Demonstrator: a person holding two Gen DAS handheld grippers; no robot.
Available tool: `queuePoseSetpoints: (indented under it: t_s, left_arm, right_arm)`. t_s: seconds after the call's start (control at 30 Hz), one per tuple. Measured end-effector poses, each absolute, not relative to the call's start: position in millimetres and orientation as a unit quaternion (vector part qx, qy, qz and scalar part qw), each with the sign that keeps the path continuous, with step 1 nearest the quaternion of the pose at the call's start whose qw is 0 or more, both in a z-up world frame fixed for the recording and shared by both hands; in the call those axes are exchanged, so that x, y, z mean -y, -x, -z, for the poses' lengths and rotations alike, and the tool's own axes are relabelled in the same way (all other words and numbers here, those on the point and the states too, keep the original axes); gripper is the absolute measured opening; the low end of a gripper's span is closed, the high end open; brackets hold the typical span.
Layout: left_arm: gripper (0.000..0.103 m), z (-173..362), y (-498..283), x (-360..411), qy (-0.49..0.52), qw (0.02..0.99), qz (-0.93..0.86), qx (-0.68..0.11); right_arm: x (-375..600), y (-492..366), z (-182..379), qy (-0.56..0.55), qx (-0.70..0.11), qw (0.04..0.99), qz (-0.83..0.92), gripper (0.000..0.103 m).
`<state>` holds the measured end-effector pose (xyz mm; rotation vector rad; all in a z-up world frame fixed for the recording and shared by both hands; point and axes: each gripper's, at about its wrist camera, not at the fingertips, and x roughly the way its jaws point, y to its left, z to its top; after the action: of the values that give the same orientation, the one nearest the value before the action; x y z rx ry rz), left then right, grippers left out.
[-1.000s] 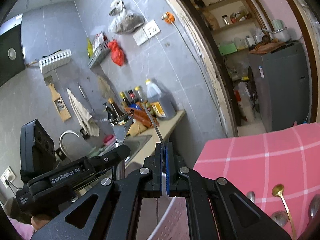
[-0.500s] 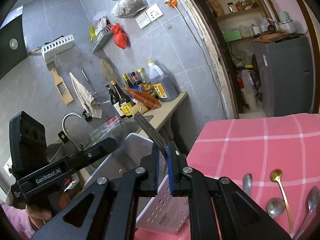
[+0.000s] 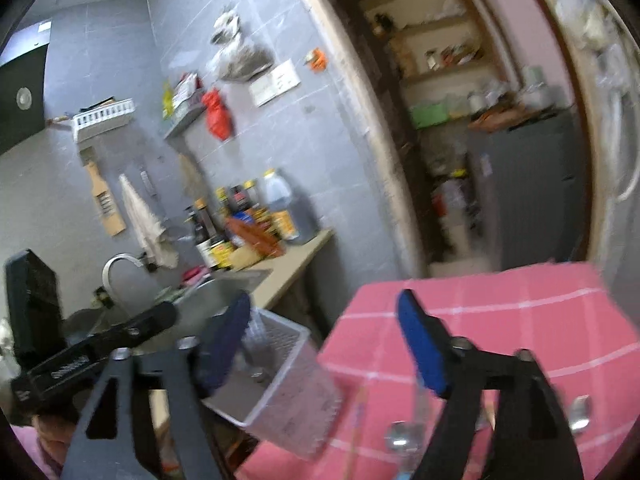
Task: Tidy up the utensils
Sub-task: 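Carry the spoon and peeler to the white holder and release both, then move both tools back over the utensils on the table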
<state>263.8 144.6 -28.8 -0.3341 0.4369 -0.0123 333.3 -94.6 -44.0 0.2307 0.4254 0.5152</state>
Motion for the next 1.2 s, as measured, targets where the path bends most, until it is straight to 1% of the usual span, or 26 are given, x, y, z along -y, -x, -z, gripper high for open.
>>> queuePoseSetpoints:
  t_s: [0.1,0.17,0.23,0.3,0.37,0.47,0.67,1.03,1.2]
  left_arm:
    - [0.086,20.3,-259.0,-125.8,0.136,0.970,-0.006,-0.201]
    - [0.092,16.8,-257.1,-113.5,0.125,0.973,-0.006,-0.195]
    - [0.095,15.4,-254.8,-101.3,0.118,0.975,-0.005,-0.189]
    - [0.100,16.1,-253.3,-87.7,0.117,0.976,-0.004,-0.184]
    - [0.101,18.3,-251.8,-77.4,0.124,0.976,-0.004,-0.177]
    - [0.102,23.1,-250.9,-60.1,0.136,0.976,0.002,-0.172]
    - [0.102,41.0,-259.4,-24.2,0.122,0.974,0.010,-0.190]
    - [0.102,102.8,-291.7,32.5,0.092,0.953,0.049,-0.286]
    - [0.102,128.1,-308.0,47.0,0.081,0.941,0.055,-0.324]
  right_arm:
    - [117.7,-325.1,33.6,-0.100,-0.186,0.951,-0.226,0.092]
    - [133.5,-319.9,26.5,-0.088,-0.174,0.959,-0.208,0.095]
    - [147.7,-315.1,21.3,-0.077,-0.165,0.965,-0.187,0.096]
    - [162.6,-310.4,18.1,-0.072,-0.158,0.970,-0.168,0.098]
    - [180.2,-304.4,16.9,-0.071,-0.153,0.975,-0.148,0.102]
    - [200.7,-300.3,18.1,-0.068,-0.155,0.978,-0.125,0.102]
    - [241.5,-299.4,34.7,-0.070,-0.184,0.976,-0.091,0.102]
    - [289.1,-314.9,88.2,-0.075,-0.261,0.957,-0.105,0.102]
    - [299.4,-328.1,115.9,-0.083,-0.298,0.943,-0.121,0.102]
